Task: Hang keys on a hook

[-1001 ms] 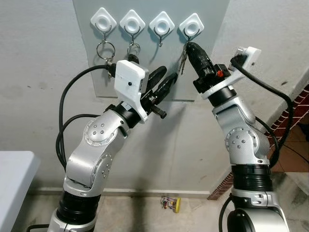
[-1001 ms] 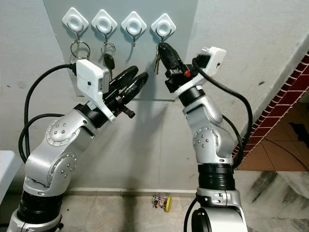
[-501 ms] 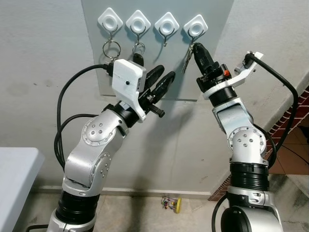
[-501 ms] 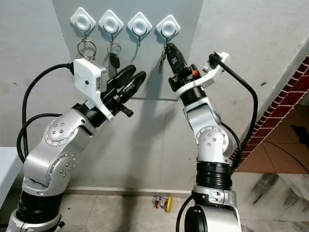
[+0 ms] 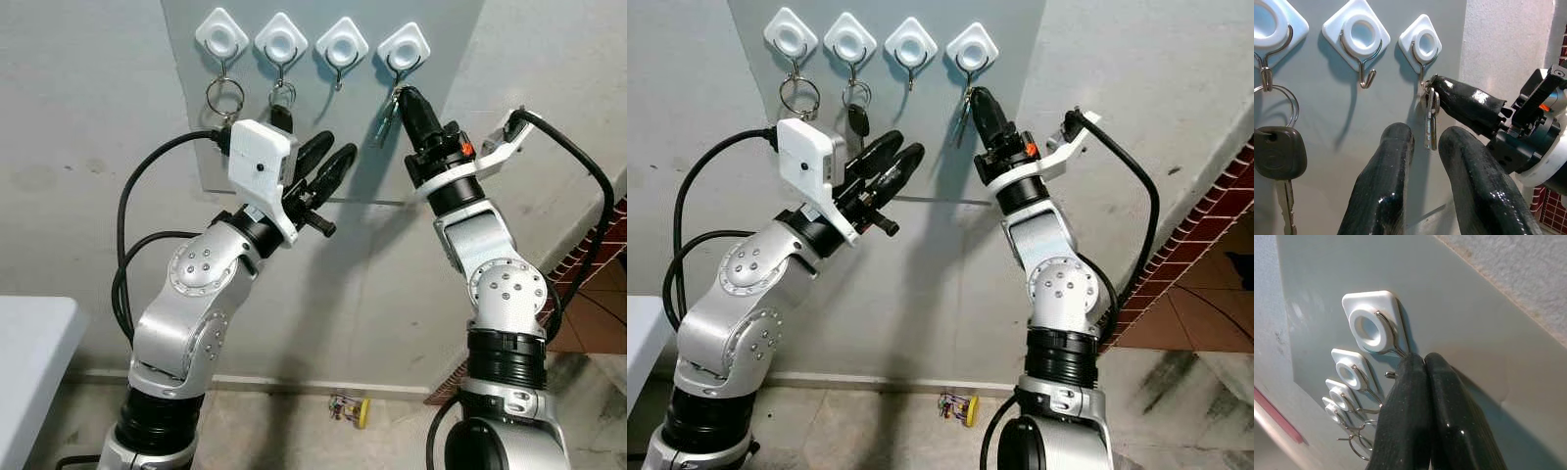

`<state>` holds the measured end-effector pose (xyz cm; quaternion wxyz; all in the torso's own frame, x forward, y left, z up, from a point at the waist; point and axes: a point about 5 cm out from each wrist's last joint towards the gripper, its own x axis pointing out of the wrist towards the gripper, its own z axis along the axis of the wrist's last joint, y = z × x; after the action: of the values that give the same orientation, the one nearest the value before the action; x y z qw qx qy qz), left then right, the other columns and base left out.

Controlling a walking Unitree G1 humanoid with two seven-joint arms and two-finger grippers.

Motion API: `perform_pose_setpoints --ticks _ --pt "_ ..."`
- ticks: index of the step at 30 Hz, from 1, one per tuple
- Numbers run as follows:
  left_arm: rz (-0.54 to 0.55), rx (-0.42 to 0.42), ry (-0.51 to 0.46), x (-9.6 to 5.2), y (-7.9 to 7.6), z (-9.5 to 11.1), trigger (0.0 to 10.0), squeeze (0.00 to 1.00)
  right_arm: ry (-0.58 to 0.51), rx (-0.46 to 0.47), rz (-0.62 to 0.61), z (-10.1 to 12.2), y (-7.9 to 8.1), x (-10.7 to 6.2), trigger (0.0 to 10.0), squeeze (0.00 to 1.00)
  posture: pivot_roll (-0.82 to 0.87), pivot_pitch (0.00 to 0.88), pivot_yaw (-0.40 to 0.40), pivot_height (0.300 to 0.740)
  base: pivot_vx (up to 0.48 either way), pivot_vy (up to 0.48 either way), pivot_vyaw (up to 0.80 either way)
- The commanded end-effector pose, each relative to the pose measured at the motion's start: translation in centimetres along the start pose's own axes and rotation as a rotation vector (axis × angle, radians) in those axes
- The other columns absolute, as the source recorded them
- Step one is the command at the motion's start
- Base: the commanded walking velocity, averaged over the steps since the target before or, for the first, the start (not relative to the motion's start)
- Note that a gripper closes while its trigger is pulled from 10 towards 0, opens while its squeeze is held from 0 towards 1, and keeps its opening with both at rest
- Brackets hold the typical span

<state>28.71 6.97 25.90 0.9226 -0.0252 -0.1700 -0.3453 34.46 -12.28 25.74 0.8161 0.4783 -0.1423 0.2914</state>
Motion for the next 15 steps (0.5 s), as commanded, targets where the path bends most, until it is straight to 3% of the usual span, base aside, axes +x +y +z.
perform_pose_setpoints --ticks 1,5,15 --pt "-0.014 0.008 -0.022 0.0 -0.4 0.6 10.0 0.0 -0.007 0.003 -0.033 0.3 -0.5 -0.6 10.0 1.0 -0.01 0.05 -0.028 0.74 0.0 0.0 0.0" --pt "-0.012 0.01 -0.018 0.0 -0.4 0.4 10.0 0.0 -0.008 0.004 -0.027 0.2 -0.5 -0.7 10.0 1.0 -0.01 0.046 -0.03 0.74 0.0 0.0 0.0" --pt "0.057 0.011 0.013 -0.5 0.3 -1.0 10.0 0.0 0.031 -0.135 -0.076 -0.3 -2.0 -3.1 10.0 1.0 -0.01 0.044 -0.029 0.74 0.0 0.0 0.0"
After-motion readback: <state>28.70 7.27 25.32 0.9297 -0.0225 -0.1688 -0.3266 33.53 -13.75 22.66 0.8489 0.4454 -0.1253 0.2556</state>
